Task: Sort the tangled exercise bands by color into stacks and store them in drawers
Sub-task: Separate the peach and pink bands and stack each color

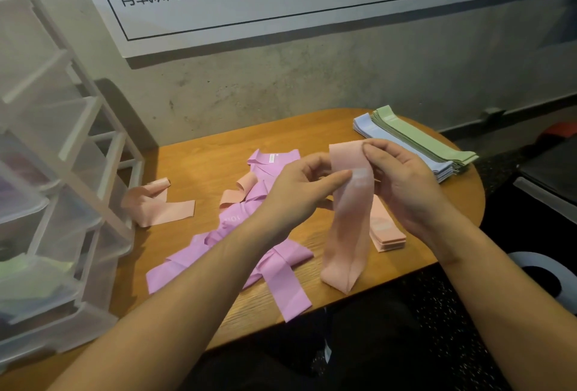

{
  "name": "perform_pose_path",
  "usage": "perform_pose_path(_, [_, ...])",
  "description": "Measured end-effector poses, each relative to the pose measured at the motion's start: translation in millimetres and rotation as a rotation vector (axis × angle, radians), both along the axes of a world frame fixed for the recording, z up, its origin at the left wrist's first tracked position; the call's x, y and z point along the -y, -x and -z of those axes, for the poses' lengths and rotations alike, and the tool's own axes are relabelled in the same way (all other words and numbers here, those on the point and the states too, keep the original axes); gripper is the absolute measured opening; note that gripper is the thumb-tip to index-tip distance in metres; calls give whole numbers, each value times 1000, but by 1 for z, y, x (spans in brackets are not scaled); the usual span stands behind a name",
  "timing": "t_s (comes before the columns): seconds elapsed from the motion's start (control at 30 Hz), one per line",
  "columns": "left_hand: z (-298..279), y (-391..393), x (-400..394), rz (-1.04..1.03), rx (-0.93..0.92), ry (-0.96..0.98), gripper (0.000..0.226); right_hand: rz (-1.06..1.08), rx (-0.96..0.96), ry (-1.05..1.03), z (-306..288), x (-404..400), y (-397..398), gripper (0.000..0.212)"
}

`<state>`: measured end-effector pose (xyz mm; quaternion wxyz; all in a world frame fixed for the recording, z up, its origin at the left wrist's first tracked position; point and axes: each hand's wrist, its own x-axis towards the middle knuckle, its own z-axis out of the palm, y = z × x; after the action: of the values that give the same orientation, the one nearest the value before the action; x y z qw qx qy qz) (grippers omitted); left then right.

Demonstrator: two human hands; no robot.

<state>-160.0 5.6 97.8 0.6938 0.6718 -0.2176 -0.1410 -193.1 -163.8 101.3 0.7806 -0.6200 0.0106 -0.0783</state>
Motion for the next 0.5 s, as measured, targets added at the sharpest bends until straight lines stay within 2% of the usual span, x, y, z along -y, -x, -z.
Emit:
perform_pose_path(0.07, [-1, -1, 6, 7, 7, -13, 15, 9, -32, -22, 4, 2, -3, 21])
perform_pose_path(0.23, [-6, -9, 21, -48, -9, 20, 20, -23, -131, -102, 21, 9, -7, 58])
perform_pose_path(0.37, [-7, -22, 34, -113, -120, 90, 20, -134, -182, -32, 41, 19, -4, 64])
perform_pose_path(0.5, [-8, -39, 47, -153, -237, 130, 29, -213, -173, 128, 56, 29, -4, 55])
